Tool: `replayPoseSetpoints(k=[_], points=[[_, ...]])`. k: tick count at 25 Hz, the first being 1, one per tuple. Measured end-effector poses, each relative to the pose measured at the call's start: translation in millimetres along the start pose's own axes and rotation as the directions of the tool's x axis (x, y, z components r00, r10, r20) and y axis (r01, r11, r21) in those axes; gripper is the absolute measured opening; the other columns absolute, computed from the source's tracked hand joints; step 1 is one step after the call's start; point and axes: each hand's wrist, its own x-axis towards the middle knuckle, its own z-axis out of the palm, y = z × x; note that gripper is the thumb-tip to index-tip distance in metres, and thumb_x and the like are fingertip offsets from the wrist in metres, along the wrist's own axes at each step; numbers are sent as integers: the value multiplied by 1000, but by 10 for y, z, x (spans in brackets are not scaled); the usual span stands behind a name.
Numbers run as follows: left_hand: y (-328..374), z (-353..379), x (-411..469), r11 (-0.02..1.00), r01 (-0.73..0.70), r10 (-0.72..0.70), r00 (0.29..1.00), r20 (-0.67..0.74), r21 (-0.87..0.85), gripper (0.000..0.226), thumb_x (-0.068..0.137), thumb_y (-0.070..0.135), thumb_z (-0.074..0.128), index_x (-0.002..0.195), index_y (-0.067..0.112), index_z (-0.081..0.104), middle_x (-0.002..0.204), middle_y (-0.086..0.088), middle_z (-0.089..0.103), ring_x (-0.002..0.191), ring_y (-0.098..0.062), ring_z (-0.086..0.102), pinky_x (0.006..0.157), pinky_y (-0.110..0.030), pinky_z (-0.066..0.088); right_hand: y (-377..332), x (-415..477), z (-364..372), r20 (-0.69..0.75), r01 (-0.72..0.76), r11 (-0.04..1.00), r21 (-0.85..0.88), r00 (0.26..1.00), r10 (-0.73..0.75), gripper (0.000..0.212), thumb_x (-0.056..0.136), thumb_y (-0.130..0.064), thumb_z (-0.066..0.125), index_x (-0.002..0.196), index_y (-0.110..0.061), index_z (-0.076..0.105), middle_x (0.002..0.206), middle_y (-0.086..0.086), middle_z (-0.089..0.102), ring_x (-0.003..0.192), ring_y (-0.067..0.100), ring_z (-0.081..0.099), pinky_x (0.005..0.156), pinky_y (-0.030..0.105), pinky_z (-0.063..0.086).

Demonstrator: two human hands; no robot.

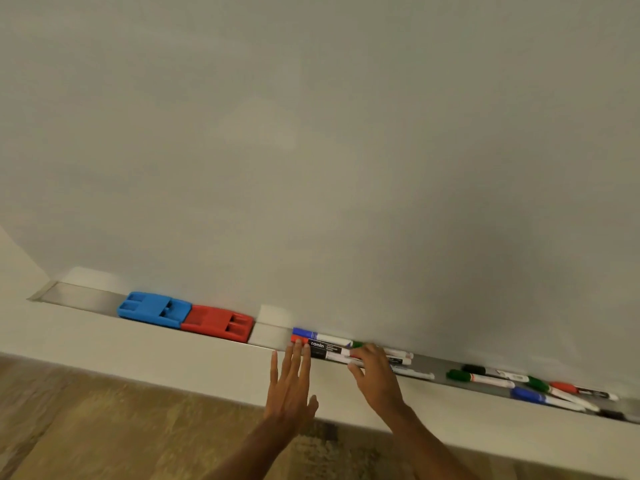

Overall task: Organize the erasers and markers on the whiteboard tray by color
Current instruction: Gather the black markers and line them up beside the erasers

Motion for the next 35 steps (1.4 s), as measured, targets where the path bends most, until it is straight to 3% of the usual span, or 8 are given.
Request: replayPoseSetpoints(k=[7,10,12,22,25,28,31,35], points=[[189,68,34,999,35,-37,998,59,27,105,41,55,81,129,7,53,137,-17,51,129,-35,34,107,-53,10,136,14,-49,52,31,991,-130,998,-25,30,88,-16,59,118,-18,59,122,2,58,116,19,48,100,26,38],[245,-50,8,991,101,-104,994,28,84,100,77,55,59,148,8,8,155,-11,-2,138,-27,-10,110,-48,-15,140,87,-59,51,9,993,-114,999,-3,20,85,-16,61,106,-16,61,112,5,62,105,21,50,90,27,40],[258,-49,16,989,129,-132,991,34,76,89,91,50,41,145,12,-18,147,-2,-29,135,-22,-27,110,-46,-19,123,147,-77,75,-23,992,-124,997,33,20,84,-19,64,103,-14,61,109,6,62,102,22,50,87,28,40],[355,-133,74,934,273,-279,960,11,-232,78,93,41,48,150,17,0,159,-1,1,146,-19,0,116,-39,-1,97,302,-123,159,-32,976,-215,985,68,22,82,-17,66,103,-11,63,110,8,60,106,25,51,87,33,43],[441,-192,107,711,292,-445,891,-87,-640,66,90,28,60,146,19,26,151,-3,33,139,-22,31,112,-37,24,143,246,-118,138,-64,998,-10,988,65,11,80,-11,67,89,-15,61,92,3,57,96,23,53,80,31,44],[558,-263,171,278,204,-644,764,-25,-939,52,85,17,67,133,13,46,134,-10,54,122,-26,51,101,-40,40,185,188,-89,102,-79,970,232,993,56,18,76,-9,71,79,-23,60,81,1,58,80,18,54,66,18,43],[707,-295,209,-198,87,-675,710,200,-976,40,86,15,65,123,6,54,122,-12,61,108,-25,58,94,-35,44,163,130,-143,126,-93,927,363,991,50,15,77,-8,71,83,-20,62,82,2,61,72,9,56,62,10,42],[929,-234,195,-388,55,-525,808,269,-920,27,91,14,58,116,6,61,111,-13,67,105,-26,62,95,-36,45,199,57,-252,177,-65,918,391,984,-5,14,79,-13,70,85,-22,61,90,3,64,78,11,58,66,10,42]])
